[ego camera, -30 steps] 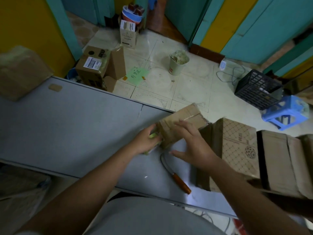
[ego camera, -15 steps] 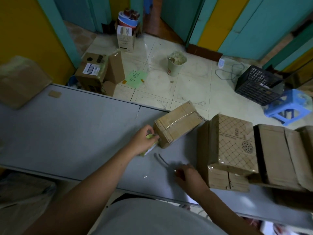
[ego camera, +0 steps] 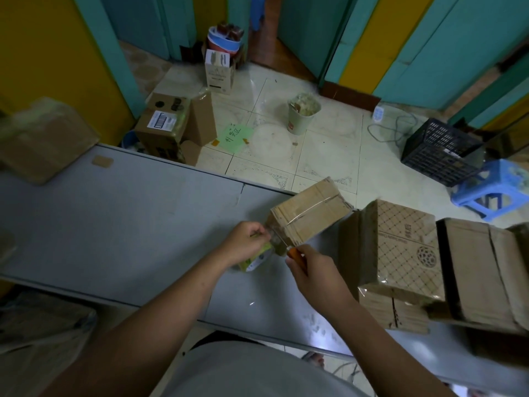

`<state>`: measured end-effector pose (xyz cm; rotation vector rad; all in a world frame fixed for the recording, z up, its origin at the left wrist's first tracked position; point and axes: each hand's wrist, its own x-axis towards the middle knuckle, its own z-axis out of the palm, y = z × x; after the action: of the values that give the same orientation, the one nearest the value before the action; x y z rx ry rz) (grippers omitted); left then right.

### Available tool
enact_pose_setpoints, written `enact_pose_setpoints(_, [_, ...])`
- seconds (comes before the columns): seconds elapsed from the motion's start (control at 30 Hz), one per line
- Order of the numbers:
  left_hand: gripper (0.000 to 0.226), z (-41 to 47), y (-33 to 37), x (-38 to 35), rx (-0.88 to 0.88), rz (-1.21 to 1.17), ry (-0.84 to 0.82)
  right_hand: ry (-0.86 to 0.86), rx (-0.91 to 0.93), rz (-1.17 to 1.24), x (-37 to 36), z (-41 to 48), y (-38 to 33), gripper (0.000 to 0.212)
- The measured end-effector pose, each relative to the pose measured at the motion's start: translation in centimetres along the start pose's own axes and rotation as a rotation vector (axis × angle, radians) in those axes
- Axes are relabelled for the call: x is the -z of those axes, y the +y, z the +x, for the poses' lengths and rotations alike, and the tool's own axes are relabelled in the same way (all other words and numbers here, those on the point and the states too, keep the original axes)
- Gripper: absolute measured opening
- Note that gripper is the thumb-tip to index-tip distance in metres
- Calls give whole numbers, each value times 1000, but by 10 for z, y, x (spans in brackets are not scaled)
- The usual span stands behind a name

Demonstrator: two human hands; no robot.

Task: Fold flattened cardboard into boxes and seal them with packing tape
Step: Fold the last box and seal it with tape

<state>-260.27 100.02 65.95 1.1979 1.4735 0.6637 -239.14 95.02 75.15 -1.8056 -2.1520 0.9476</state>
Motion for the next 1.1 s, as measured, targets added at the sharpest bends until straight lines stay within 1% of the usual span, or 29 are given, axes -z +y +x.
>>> enact_pose_setpoints(0.27, [31,-13,6,10,-39,143,53,-55,25,-132,-2,11,-11,21])
enact_pose_setpoints(0.5, [19,-18,18,11,-66,260,63,-134,-20,-194,3,25,-27,25])
enact_pose_setpoints(0.6, [22,-18,18,10,-70,303,69,-132,-35,-222,7,27,-28,25])
enact_pose_setpoints(0.67, [25,-19,21,9,-65,306,65,-131,-56,-235,10,29,-25,26])
enact_pose_setpoints(0.77, [19,-20,28,7,-70,289,55,-146,-71,-240,14,33,-21,24])
enact_pose_setpoints(0.93, [19,-21,34,18,-62,253,48,-153,-83,-253,18,35,-4,20])
enact_pose_setpoints(0.97, [17,-21,32,22,-66,256,57,-166,-97,-267,17,33,2,22])
enact_pose_setpoints(1.03, [18,-20,26,32,-77,265,76,-174,-133,-296,14,29,14,32])
enact_pose_setpoints(1.1, [18,-20,19,39,-91,263,74,-166,-151,-312,10,23,25,35])
